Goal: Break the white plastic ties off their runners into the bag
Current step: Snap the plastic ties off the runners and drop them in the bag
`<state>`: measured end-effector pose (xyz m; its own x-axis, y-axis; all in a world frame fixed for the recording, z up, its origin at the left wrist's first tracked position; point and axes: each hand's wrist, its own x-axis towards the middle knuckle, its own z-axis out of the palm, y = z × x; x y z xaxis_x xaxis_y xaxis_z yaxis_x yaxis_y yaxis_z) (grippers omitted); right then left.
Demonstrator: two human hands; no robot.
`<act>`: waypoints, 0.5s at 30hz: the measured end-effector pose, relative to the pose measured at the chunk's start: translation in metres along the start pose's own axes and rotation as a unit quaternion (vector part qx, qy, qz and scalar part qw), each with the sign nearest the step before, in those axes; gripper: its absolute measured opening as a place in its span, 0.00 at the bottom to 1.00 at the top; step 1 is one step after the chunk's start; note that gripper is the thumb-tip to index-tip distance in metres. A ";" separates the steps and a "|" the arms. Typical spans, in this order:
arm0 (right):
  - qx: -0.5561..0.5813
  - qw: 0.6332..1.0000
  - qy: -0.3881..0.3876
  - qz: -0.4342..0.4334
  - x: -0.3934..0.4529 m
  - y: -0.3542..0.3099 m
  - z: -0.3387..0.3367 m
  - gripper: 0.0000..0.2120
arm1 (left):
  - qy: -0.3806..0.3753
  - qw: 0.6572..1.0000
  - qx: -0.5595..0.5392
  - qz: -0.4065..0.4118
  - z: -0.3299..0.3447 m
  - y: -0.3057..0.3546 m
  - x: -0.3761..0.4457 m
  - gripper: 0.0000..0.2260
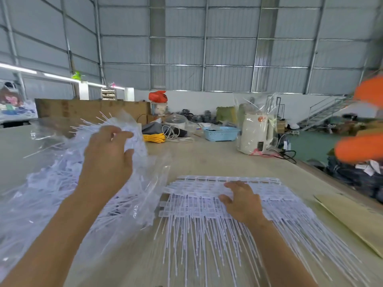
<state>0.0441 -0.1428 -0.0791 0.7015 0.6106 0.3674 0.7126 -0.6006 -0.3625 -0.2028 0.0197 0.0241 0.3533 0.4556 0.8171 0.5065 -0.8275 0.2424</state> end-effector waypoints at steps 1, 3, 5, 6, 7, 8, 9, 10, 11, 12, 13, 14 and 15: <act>-0.026 0.999 -0.033 0.001 0.000 0.002 0.001 0.25 | 0.078 0.993 -0.059 0.062 -0.005 0.021 -0.003 0.11; -0.043 0.995 -0.094 0.014 -0.001 0.006 0.003 0.29 | 0.110 0.964 -0.168 0.176 -0.003 0.064 -0.010 0.10; -0.055 0.988 -0.139 0.036 -0.002 0.007 0.003 0.30 | -0.020 0.938 -0.263 0.227 0.015 0.099 -0.016 0.10; -0.065 0.985 -0.151 0.043 -0.003 0.007 0.003 0.30 | -0.105 0.932 -0.272 0.217 0.031 0.109 -0.018 0.11; -0.077 0.984 -0.156 0.046 -0.004 0.006 0.002 0.30 | -0.187 0.932 -0.247 0.187 0.052 0.114 -0.020 0.11; -0.088 0.983 -0.157 0.047 -0.005 0.006 0.001 0.30 | -0.253 0.937 -0.188 0.149 0.077 0.113 -0.020 0.12; -0.097 0.982 -0.157 0.047 -0.005 0.004 0.000 0.30 | -0.300 0.940 -0.116 0.110 0.100 0.108 -0.020 0.12; -0.102 0.981 -0.157 0.047 -0.005 0.003 -0.001 0.29 | -0.329 0.940 -0.045 0.073 0.118 0.100 -0.021 0.12; -0.106 0.981 -0.154 0.049 -0.005 0.002 -0.002 0.29 | -0.347 0.937 0.008 0.038 0.131 0.092 -0.022 0.12; -0.107 0.981 -0.151 0.051 -0.005 0.001 -0.004 0.28 | -0.354 0.934 0.045 0.010 0.142 0.085 -0.021 0.13; -0.103 0.983 -0.146 0.054 -0.005 -0.001 -0.005 0.27 | -0.355 0.932 0.072 -0.007 0.151 0.078 -0.020 0.14; -0.089 0.985 -0.136 0.059 -0.004 -0.002 -0.006 0.25 | -0.359 0.928 0.096 -0.011 0.158 0.073 -0.018 0.14; -0.070 0.988 -0.120 0.065 -0.003 -0.003 -0.007 0.24 | -0.362 0.925 0.111 -0.014 0.163 0.070 -0.016 0.13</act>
<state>0.0394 -0.1465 -0.0732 0.7787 0.6186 0.1049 0.6214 -0.7371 -0.2657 -0.0450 0.0081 -0.0568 0.7318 0.6425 0.2272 0.6436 -0.7612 0.0798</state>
